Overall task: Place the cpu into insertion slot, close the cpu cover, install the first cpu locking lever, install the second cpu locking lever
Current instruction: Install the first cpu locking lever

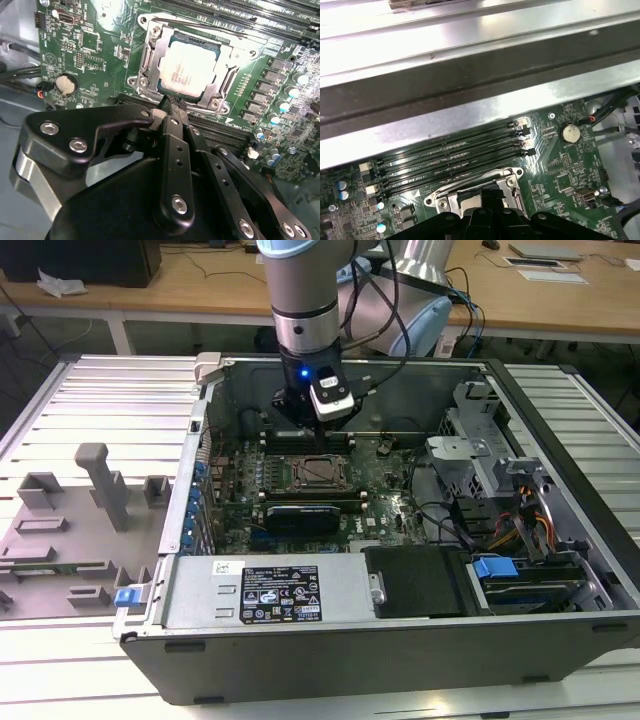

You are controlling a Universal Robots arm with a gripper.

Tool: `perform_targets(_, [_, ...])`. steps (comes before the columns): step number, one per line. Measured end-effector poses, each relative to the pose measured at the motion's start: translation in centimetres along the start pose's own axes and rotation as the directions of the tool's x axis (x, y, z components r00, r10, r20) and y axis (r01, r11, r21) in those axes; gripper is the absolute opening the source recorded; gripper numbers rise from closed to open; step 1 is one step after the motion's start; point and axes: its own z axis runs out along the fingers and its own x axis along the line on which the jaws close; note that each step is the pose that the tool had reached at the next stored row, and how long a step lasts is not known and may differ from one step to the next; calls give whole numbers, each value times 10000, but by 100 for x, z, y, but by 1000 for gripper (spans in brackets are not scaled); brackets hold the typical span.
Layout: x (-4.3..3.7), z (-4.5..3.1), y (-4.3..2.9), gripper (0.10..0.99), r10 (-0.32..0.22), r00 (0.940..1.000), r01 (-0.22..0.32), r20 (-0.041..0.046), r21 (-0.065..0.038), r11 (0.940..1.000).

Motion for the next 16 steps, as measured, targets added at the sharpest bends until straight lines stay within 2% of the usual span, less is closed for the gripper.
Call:
perform_targets(3, [-1, -1, 0, 106, -1, 10000, 1, 0, 1, 10000])
perform_targets(4, [-9, 1, 2, 106, 6, 9998, -5, -188, 57, 10000])
perform_targets(6, [-42, 10, 9, 106, 38, 9974, -24, -717, 207, 9998])
perform_targets(10, [-43, 10, 8, 106, 15, 9972, 1, -744, 219, 9998])
perform_targets(13, [-43, 11, 9, 106, -653, 9948, 672, -785, 225, 9975])
perform_targets(16, [-43, 11, 9, 106, -1080, 9907, 1109, -822, 320, 9933])
